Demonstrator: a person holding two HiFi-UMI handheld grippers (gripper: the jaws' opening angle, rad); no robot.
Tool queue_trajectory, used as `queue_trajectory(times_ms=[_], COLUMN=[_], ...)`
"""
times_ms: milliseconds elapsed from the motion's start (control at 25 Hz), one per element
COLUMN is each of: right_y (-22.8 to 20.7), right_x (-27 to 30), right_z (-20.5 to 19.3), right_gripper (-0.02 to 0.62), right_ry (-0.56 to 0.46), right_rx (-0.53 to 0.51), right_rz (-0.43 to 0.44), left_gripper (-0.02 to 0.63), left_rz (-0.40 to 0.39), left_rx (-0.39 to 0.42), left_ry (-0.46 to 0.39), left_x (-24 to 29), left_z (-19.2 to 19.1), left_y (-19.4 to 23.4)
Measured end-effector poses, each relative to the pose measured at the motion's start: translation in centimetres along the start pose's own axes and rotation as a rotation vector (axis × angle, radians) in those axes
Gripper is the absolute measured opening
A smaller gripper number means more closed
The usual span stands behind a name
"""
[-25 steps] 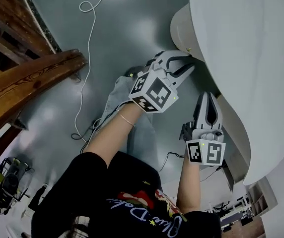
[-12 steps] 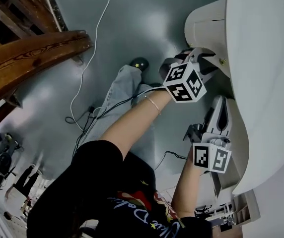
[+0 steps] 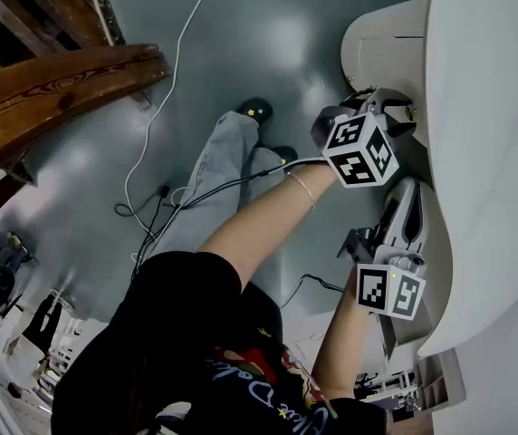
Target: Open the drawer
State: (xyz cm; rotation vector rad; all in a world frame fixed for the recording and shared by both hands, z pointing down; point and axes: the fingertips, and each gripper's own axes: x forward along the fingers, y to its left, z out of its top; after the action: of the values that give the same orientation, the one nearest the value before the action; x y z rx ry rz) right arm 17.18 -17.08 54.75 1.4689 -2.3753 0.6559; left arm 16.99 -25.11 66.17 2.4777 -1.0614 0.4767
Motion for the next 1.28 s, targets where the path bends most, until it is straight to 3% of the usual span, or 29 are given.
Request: queue_trajectory(times_ms=[240, 1280], right_y=[-0.1, 0.9], right_x=[-0.1, -0.6], right_z=[0.1, 0.3], right_gripper=[-0.003, -0.003], right_ry=[-0.005, -0.014], right_rx=[0.008, 0.007], right_rz=[-0.006, -0.032], left_gripper=[0.104, 0.098], left_rz=[-0.004, -0.034], left_rx=[0.002, 0.02], left_ry=[-0.002, 0.027], left_x=[0.2, -3.0], left_z=[0.2, -1.8], left_y=[0.0, -0.7])
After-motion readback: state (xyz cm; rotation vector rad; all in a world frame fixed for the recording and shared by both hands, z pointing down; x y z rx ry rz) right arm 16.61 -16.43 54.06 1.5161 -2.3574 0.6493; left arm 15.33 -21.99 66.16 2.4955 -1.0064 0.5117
